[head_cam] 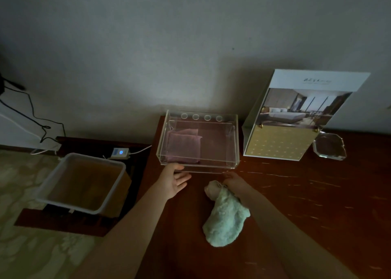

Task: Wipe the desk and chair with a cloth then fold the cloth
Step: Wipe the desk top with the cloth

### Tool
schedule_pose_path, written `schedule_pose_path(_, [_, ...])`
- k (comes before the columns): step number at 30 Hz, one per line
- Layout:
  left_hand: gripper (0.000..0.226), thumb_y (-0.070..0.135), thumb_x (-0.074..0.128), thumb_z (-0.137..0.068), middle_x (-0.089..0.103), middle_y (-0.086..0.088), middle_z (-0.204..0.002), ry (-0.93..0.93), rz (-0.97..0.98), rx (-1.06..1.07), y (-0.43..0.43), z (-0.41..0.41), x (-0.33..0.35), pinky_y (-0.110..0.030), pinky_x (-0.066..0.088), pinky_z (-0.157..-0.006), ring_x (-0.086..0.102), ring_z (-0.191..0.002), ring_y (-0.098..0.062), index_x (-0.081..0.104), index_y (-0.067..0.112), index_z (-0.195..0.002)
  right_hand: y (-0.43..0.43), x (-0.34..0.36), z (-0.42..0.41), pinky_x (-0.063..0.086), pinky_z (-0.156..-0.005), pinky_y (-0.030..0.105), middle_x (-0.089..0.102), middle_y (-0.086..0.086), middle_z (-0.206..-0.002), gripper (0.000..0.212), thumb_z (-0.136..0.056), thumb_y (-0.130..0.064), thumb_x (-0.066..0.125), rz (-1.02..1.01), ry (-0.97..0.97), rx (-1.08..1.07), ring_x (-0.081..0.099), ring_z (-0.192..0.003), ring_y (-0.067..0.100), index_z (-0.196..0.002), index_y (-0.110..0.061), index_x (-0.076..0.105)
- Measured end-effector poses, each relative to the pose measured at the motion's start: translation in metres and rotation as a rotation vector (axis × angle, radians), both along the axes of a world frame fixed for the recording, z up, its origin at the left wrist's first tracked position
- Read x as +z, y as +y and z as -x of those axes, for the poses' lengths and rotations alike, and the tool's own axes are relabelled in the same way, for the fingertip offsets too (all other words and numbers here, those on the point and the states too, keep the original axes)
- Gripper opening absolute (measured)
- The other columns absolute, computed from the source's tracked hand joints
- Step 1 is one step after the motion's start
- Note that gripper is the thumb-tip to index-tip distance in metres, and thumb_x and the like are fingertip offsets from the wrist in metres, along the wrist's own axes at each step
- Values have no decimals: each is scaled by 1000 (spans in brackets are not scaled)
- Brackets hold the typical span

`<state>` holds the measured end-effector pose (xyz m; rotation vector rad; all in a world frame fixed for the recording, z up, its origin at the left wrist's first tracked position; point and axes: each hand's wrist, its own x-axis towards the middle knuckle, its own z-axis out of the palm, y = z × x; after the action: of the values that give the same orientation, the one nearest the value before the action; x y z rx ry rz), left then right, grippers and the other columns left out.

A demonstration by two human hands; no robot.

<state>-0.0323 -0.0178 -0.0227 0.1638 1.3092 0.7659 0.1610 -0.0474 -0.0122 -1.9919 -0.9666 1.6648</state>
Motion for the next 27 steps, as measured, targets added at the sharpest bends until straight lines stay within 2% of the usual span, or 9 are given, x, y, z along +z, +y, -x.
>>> schedule_pose_path(5, [27,-1,38,-94,55,-13,-126,14,-63,-4,25,1,-1,-40,31,-108,49,-124,-25,55,17,-104,27,-6,-2,47,-63,18,54,4,-99,43,-92,5,40,13,-29,43,54,-76,9,-133,-9,46])
schedule_pose_path(9, [34,-5,38,-93,56,-10,-128,51,-97,-30,31,1,-5,-38,34,-104,54,-112,-19,56,20,-108,35,-7,-3,44,-95,35,53,16,-127,48,-93,6,39,-3,-58,71,54,-116,30,-139,-7,42])
schedule_pose_path(11, [32,-1,38,-96,55,-9,-129,41,-103,-33,33,3,-7,-38,33,-106,54,-113,-19,54,22,-112,34,-9,-2,46,-92,34,50,16,-133,50,-93,7,39,-2,-53,60,53,-117,30,-140,-8,41])
schedule_pose_path(13, [28,7,40,-98,54,-8,-130,31,-112,-35,34,4,-5,-39,31,-109,52,-119,-21,51,24,-119,32,-10,-1,49,-71,27,53,15,-129,53,-92,7,40,-8,-47,58,60,-94,22,-141,-12,40])
schedule_pose_path(15, [31,6,42,-98,53,-7,-129,29,-124,-61,36,4,-1,-40,31,-108,50,-123,-23,49,25,-121,29,-10,-1,42,-56,20,59,8,-104,53,-92,8,40,-16,-23,36,54,-70,13,-141,-13,40])
schedule_pose_path(18, [34,-1,42,-95,54,-9,-127,73,-101,-126,39,8,2,-39,34,-105,51,-122,-23,51,23,-116,27,-12,-1,39,-47,14,54,-1,-82,55,-92,7,42,-29,-24,-2,49,-61,10,-142,-16,38])
schedule_pose_path(22, [27,5,45,-95,56,-12,-127,259,24,-55,49,20,-4,-37,42,-94,56,-115,-25,53,11,-121,24,-15,0,40,-44,17,54,7,-75,58,-92,5,46,3,21,-86,49,-57,12,-144,-18,35])
schedule_pose_path(24, [38,6,47,-95,50,-14,-134,367,74,42,60,31,-5,-37,42,-96,53,-120,-27,47,7,-133,24,-13,1,43,-43,16,55,10,-79,55,-92,5,46,27,79,-147,51,-59,15,-142,-17,36])
schedule_pose_path(27, [56,0,47,-93,40,-19,-142,506,-1,36,79,46,-7,-40,37,-106,42,-129,-33,28,4,-146,27,-15,2,53,-65,27,60,16,-95,50,-93,1,48,50,187,-263,61,-76,22,-139,-16,41])
